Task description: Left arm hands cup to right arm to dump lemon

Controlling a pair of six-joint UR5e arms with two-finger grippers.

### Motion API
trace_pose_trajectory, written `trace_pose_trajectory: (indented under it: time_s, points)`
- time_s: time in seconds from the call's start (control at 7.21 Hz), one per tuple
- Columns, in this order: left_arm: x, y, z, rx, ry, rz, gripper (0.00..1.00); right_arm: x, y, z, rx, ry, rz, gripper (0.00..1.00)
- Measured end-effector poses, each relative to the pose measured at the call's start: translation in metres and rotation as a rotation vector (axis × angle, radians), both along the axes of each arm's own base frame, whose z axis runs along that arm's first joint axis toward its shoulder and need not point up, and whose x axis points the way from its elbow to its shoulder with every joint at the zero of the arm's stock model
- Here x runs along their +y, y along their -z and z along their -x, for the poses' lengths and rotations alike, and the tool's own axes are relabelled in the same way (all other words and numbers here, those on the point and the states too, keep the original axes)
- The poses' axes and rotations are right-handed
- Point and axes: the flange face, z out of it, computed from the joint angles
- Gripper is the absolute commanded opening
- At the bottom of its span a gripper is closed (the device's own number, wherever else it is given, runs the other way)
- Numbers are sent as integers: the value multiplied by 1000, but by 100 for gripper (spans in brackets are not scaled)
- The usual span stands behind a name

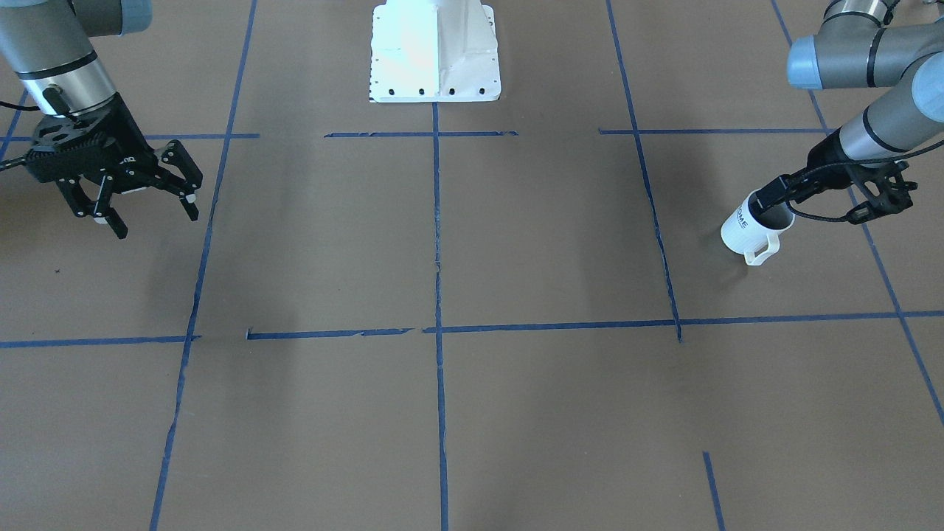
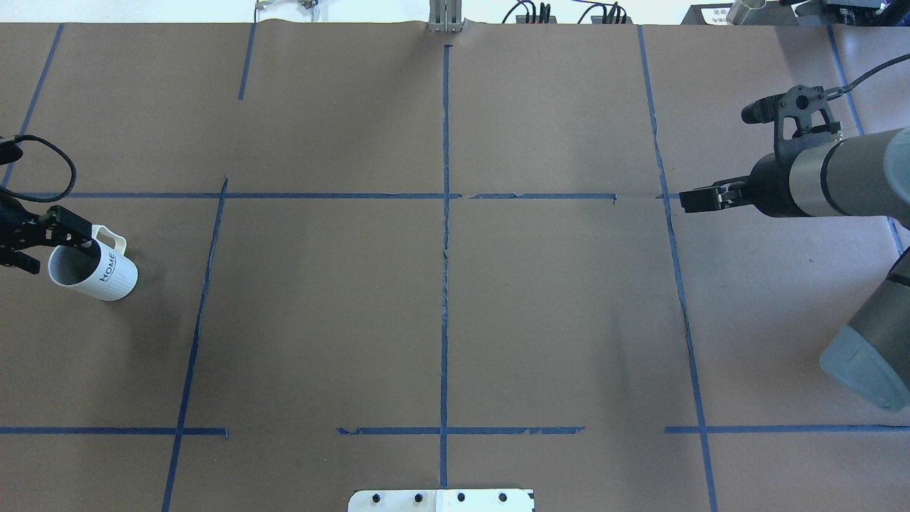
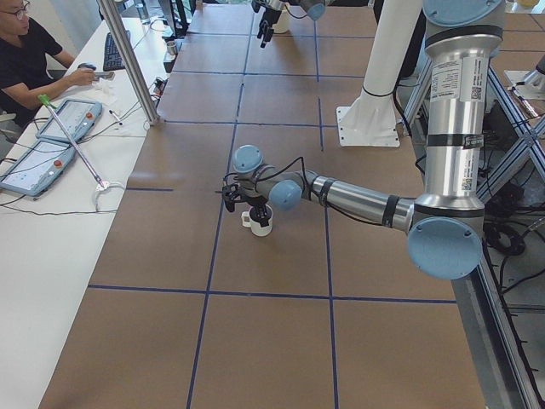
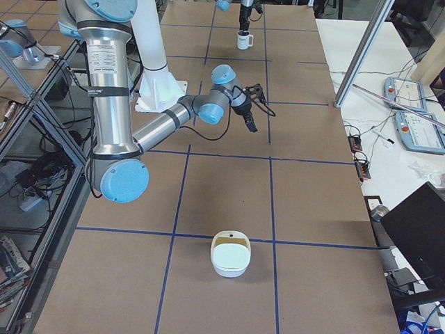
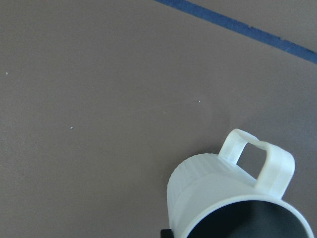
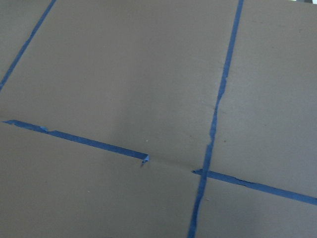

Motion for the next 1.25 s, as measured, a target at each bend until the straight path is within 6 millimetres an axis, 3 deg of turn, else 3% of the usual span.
trace_pose_trajectory:
  time_s: [0.28, 0.56, 0.97, 1.25]
  points:
    - [-5, 47, 39, 39, 70, -92, 100, -20, -14, -51, 66, 42, 26, 100]
    - [-9, 67, 76, 40, 79, -197, 100, -25, -46, -104, 132, 85, 73, 100]
    - [-15, 45, 148, -70, -95, -362, 100, 5, -130, -188, 163, 149, 171, 100]
    - [-11, 8, 192, -114, -217, -415, 100, 36, -176, -229, 145, 170, 247, 100]
